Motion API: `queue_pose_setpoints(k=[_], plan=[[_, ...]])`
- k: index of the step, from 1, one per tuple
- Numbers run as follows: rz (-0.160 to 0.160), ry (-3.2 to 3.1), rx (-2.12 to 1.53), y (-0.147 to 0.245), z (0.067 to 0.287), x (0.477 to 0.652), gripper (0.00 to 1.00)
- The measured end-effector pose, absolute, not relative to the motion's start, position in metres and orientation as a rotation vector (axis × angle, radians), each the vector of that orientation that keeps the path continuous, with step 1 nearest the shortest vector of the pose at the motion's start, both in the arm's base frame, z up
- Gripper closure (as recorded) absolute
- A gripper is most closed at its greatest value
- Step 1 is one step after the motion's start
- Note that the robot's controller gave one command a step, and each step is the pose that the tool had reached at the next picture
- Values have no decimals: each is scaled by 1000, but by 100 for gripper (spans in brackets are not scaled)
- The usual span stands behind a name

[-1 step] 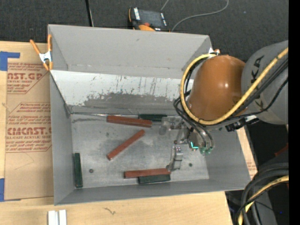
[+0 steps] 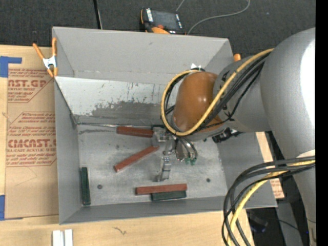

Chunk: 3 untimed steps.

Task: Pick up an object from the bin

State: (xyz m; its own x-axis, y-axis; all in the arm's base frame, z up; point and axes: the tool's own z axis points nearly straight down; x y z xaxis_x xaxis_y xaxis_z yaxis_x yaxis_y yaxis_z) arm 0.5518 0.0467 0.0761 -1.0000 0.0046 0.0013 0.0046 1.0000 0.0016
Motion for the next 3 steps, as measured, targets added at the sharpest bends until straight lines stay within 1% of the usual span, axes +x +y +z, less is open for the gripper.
queue_pose_setpoints(k=[1, 2, 3], plan=[[-5, -3147, 26, 103, 70, 573, 0], [-3, -3066, 700, 146, 70, 518, 0], [-3, -3065, 694, 146, 70, 518, 100]])
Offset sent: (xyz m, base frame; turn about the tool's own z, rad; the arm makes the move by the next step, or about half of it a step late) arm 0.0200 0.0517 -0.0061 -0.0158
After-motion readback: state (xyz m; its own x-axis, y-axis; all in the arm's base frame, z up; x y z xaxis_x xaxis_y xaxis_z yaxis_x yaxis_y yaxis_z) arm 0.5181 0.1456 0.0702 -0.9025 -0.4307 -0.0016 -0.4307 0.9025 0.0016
